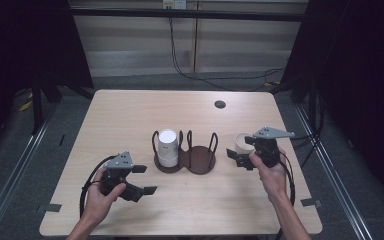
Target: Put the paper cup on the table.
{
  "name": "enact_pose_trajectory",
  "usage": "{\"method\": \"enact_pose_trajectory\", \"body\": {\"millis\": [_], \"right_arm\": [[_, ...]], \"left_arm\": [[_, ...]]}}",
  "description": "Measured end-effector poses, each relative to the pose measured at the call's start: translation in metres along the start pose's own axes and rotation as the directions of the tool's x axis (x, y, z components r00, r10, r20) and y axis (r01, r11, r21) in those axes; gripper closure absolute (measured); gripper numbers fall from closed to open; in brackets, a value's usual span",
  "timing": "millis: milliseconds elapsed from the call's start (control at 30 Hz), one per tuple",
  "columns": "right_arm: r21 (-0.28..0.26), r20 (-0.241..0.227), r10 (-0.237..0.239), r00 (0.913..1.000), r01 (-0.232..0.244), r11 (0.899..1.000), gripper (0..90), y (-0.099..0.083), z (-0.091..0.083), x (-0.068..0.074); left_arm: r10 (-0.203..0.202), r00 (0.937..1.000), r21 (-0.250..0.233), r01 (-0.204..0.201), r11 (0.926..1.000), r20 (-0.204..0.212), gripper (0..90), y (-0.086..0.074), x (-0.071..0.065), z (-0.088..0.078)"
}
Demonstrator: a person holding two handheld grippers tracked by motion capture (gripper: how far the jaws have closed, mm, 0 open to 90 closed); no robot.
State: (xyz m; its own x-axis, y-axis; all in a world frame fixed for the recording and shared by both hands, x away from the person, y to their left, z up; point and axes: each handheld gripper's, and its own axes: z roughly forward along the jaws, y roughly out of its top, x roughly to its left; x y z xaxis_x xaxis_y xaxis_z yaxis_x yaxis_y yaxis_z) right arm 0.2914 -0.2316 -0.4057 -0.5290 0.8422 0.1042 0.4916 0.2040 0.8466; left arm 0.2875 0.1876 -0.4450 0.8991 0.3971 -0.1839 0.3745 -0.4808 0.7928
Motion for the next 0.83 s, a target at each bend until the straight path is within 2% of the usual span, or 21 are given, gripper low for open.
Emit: {"method": "enact_pose_trajectory", "body": {"millis": [133, 233, 433, 567, 700, 767, 833], "right_arm": [[-0.031, -0.037, -0.002, 0.9993, 0.001, 1.0, 15.1, -0.01, -0.004, 0.013], [-0.025, -0.049, -0.02, 0.9986, 0.019, 1.0, 16.4, -0.018, -0.006, 0.022], [-0.016, -0.074, -0.024, 0.9969, 0.022, 1.0, 16.5, -0.039, -0.006, 0.035], [-0.055, -0.087, -0.025, 0.9959, 0.02, 0.998, 15.6, -0.05, -0.011, 0.044], [-0.071, -0.09, -0.015, 0.9959, 0.008, 0.997, 15.1, -0.064, -0.011, 0.05], [-0.056, -0.089, -0.027, 0.9956, 0.022, 0.998, 15.0, -0.068, -0.008, 0.051], [-0.053, -0.092, -0.019, 0.9956, 0.015, 0.998, 14.9, -0.071, -0.006, 0.052]], "left_arm": [[-0.001, 1.0, 0.0, 0.001, 1.0, -0.007, 16.2, 0.0, 0.0, 0.0], [-0.002, 1.0, -0.003, 0.002, 1.0, -0.007, 16.2, 0.0, -0.001, 0.0], [-0.006, 1.0, -0.002, 0.006, 1.0, -0.008, 16.2, -0.001, -0.001, 0.0], [-0.008, 0.9999, -0.005, 0.008, 1.0, -0.015, 16.2, -0.002, -0.001, 0.0], [-0.026, 0.999, -0.018, 0.026, 0.9995, -0.036, 16.2, -0.005, -0.004, -0.002], [-0.024, 0.9983, -0.012, 0.024, 0.9996, -0.052, 16.2, -0.005, -0.005, -0.002], [-0.025, 0.9969, -0.015, 0.024, 0.9996, -0.075, 16.2, -0.005, -0.006, -0.003]]}}
